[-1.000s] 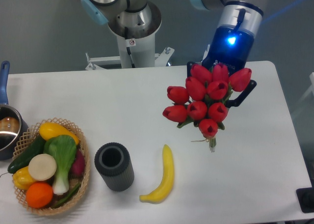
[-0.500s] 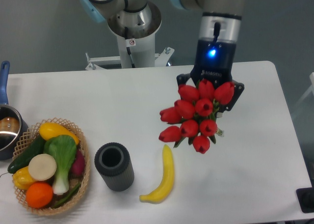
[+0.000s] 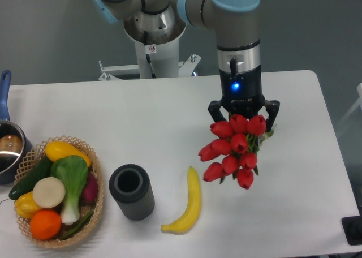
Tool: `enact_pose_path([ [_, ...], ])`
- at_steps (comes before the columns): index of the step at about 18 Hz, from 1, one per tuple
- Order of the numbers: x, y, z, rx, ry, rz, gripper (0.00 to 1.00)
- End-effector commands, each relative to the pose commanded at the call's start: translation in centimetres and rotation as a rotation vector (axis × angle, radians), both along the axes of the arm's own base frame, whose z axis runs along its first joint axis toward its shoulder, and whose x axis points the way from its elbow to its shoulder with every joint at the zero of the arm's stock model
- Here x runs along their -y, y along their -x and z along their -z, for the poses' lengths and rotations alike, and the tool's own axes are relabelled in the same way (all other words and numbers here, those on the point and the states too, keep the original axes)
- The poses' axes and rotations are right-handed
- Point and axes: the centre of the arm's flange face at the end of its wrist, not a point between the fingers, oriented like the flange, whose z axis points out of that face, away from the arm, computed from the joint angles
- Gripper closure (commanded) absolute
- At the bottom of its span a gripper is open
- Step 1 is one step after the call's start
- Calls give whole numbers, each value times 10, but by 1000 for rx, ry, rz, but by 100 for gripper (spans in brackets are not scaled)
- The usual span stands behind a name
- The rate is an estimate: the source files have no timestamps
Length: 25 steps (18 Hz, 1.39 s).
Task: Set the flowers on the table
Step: 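Carry the tulips sideways away from the banana, lowering toward the table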
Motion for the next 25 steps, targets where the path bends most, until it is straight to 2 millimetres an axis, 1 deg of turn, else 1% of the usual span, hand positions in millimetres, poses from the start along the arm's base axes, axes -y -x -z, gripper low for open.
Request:
enact_pose_path([
  [2, 13, 0, 27, 39, 40, -22, 52],
  [3, 22, 4, 36, 56, 47, -41, 52],
  [4, 28, 9, 43, 72, 53, -53, 52],
  [5, 28, 11, 49, 92, 56, -69, 52],
  [8, 33, 25, 82, 167, 104, -95, 52],
  [9, 35, 28, 88, 178, 109, -101, 52],
  [13, 51, 51, 113, 216, 126, -144, 52],
  [17, 55, 73, 139, 249, 142, -159, 52],
  [19, 52, 80, 153, 266, 149, -161, 52],
  [20, 53, 97, 163, 272, 150, -173, 52],
  [21, 53, 103, 168, 280, 145, -178, 52],
  [22, 53, 106, 171, 284, 145, -179, 52],
  [25, 52, 111, 192, 307, 163, -184, 52],
])
